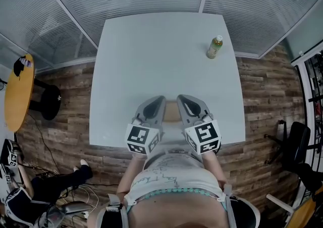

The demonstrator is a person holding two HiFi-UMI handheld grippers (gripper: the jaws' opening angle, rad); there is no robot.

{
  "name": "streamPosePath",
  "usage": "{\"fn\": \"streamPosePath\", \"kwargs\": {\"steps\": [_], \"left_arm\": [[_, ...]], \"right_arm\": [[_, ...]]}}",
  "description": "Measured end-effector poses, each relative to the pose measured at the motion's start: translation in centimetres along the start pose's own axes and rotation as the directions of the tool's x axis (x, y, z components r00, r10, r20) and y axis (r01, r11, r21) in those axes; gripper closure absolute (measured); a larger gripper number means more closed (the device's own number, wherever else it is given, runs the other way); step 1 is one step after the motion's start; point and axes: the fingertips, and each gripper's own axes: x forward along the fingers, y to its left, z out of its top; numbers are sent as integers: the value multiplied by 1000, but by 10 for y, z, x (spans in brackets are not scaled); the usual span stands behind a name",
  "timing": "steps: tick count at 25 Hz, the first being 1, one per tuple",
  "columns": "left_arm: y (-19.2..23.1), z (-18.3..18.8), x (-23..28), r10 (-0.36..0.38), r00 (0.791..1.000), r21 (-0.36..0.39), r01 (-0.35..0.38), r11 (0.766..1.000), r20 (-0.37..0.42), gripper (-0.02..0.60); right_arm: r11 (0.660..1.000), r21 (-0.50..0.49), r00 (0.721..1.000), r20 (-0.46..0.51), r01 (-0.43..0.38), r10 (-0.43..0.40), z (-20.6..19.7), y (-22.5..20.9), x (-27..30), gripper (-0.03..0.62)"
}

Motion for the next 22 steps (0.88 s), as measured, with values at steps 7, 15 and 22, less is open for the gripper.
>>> {"fn": "streamPosePath", "kwargs": {"steps": [7,15,22], "left_arm": [[12,-21,7,10,999,1,-10,1000,-46,577],[36,-77,15,37,983,-31,-43,999,-177,577],[56,-136,18,55,951,-70,-80,994,-306,578]], "right_arm": [[1000,11,1000,-15,3,-3,-4,-4,7,594],[1000,18,999,-29,22,-21,-7,-5,9,594],[999,25,999,-37,31,-30,-8,-5,10,594]]}}
